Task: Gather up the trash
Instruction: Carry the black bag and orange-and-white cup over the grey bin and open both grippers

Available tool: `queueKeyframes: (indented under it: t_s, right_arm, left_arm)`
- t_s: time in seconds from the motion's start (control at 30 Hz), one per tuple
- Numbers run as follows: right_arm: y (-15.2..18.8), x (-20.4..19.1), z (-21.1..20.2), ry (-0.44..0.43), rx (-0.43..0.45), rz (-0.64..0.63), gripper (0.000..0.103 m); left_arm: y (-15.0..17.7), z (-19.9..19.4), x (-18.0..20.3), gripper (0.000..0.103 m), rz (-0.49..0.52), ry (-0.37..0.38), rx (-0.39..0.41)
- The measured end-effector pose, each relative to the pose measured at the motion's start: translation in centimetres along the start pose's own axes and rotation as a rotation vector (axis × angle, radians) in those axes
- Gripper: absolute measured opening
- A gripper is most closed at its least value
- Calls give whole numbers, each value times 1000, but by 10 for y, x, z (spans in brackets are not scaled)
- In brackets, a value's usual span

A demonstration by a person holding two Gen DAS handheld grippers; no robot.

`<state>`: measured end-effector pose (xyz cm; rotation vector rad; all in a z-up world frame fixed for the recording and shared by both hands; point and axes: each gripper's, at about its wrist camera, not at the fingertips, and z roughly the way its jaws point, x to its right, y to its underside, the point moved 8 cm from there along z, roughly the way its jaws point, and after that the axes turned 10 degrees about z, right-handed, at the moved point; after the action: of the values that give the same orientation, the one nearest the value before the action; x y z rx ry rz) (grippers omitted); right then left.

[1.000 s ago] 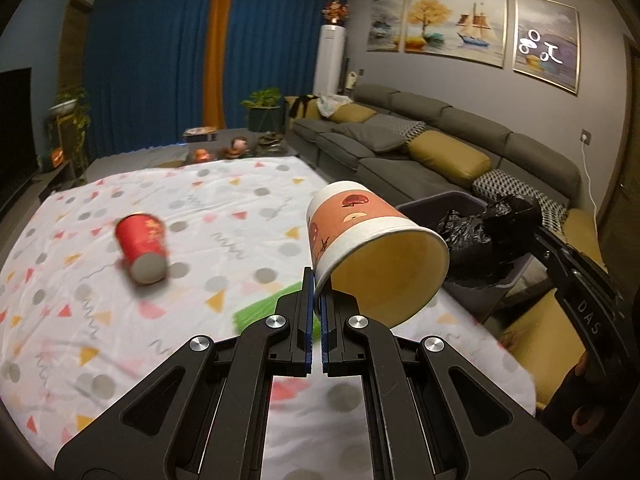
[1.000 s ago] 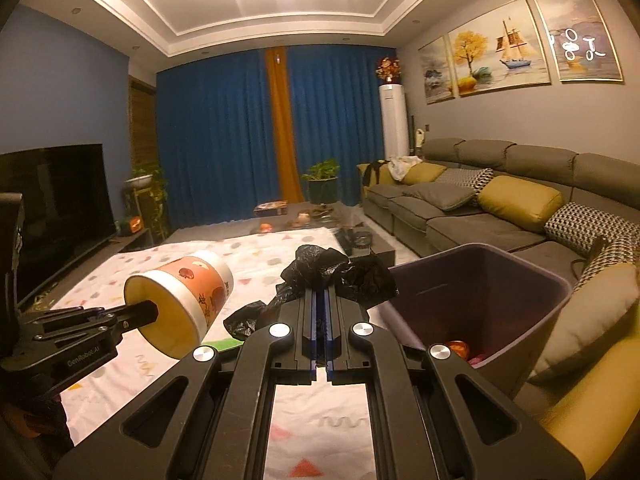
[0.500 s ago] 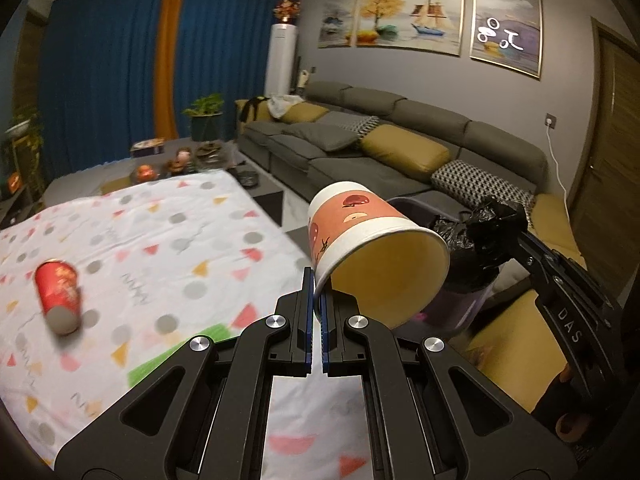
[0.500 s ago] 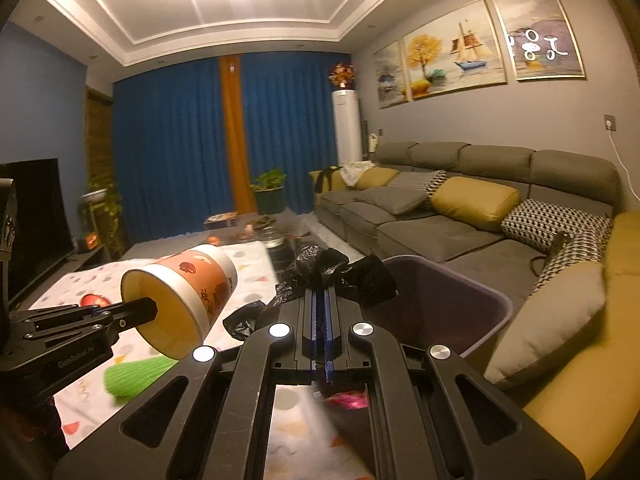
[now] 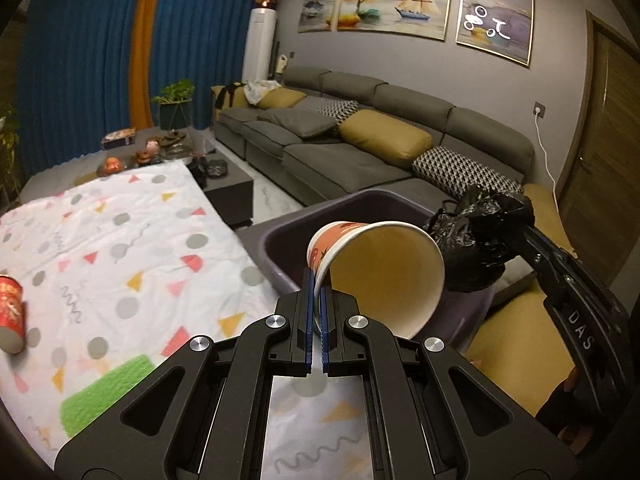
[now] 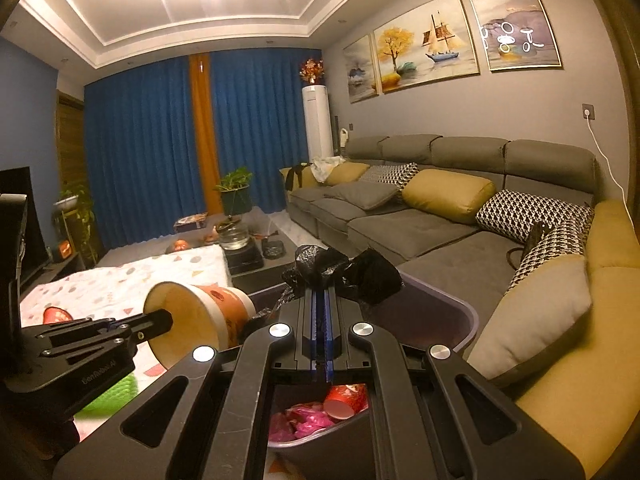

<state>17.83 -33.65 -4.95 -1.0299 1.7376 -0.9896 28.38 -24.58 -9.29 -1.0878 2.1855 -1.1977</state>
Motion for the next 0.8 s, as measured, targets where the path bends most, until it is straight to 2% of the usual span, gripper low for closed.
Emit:
queueKeyframes:
  t_s: [0.43, 0.8]
  right_arm:
    - [7, 18, 15, 22, -41, 26, 4]
    - [10, 26, 31, 34, -79, 37, 4]
  left_arm:
    - [6, 37, 19, 2, -10, 75, -50]
    - [15, 56, 24, 2, -18, 98, -85]
